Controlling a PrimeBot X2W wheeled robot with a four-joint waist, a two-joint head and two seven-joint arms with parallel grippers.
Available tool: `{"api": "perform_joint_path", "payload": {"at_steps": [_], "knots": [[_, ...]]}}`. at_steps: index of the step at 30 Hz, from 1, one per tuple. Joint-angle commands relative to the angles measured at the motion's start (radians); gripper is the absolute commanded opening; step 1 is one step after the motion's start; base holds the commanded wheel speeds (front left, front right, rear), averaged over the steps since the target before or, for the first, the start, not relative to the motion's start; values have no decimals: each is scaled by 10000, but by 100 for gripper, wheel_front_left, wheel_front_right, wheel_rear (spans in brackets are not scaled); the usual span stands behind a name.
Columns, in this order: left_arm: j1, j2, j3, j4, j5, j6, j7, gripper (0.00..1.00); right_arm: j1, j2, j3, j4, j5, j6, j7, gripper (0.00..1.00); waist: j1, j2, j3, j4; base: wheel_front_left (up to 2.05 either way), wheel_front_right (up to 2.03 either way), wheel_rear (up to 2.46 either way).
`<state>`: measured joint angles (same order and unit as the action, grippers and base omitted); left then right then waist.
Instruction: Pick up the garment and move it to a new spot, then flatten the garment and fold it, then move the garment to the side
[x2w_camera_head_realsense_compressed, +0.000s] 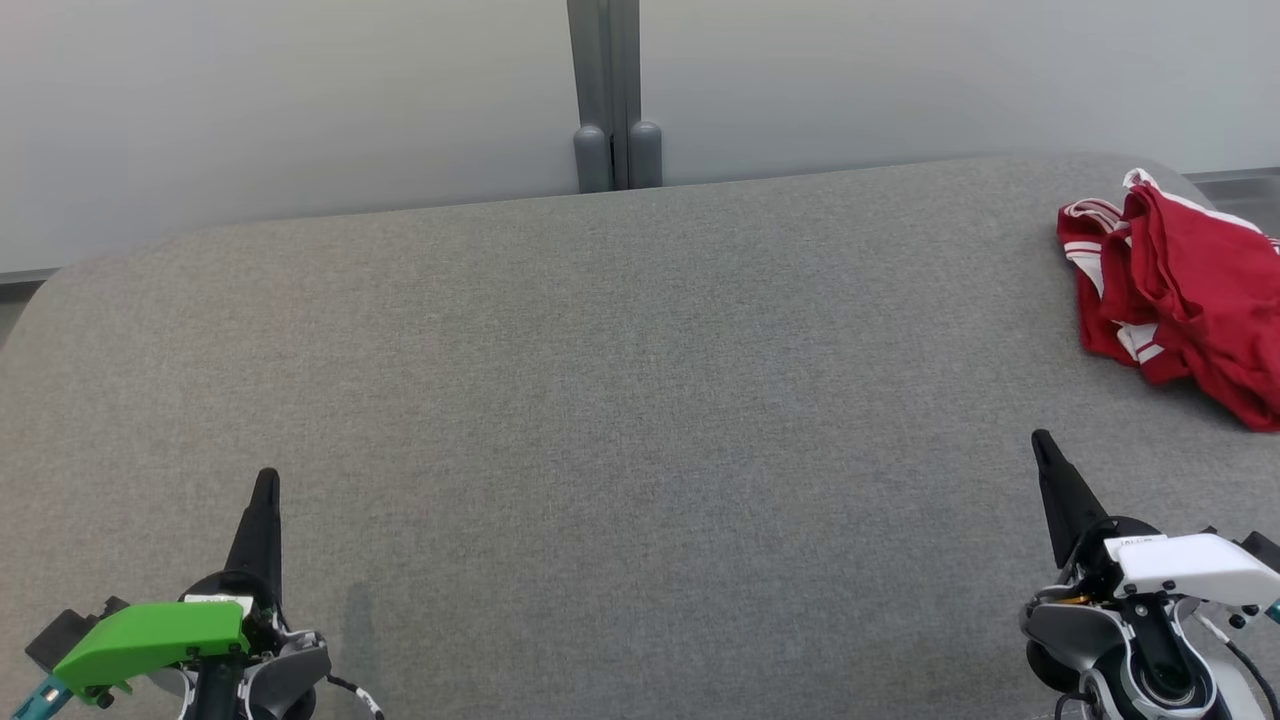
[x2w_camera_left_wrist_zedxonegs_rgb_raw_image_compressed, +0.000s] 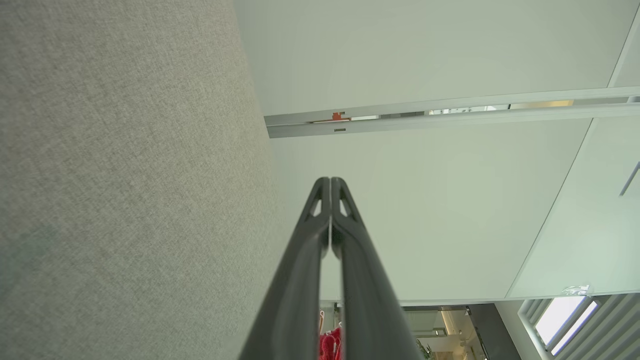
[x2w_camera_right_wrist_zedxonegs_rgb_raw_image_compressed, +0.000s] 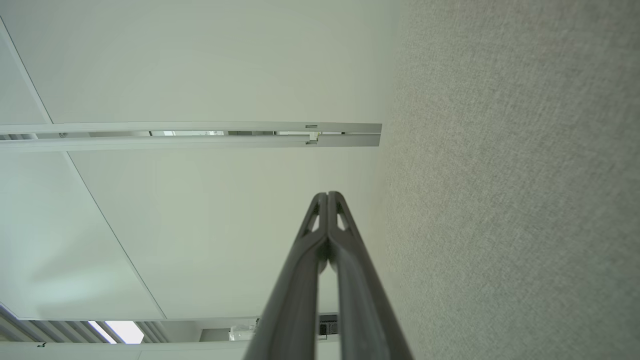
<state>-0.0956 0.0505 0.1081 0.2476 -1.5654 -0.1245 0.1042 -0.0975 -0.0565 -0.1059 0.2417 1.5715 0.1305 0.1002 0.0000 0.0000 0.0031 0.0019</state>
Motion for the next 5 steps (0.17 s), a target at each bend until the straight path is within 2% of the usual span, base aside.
{"api": "perform_joint_path", "payload": {"at_steps": [1, 5], "knots": [[-198, 3, 65, -39, -218, -84, 56, 0, -139, 14, -37, 24, 191, 4, 72, 0, 0, 0, 0, -4, 0, 0, 0], [-204, -2, 85, -34, -474, -89, 109, 0, -151, 39, -71, 39, 419, 4, 137, 0, 0, 0, 0, -15, 0, 0, 0]]}}
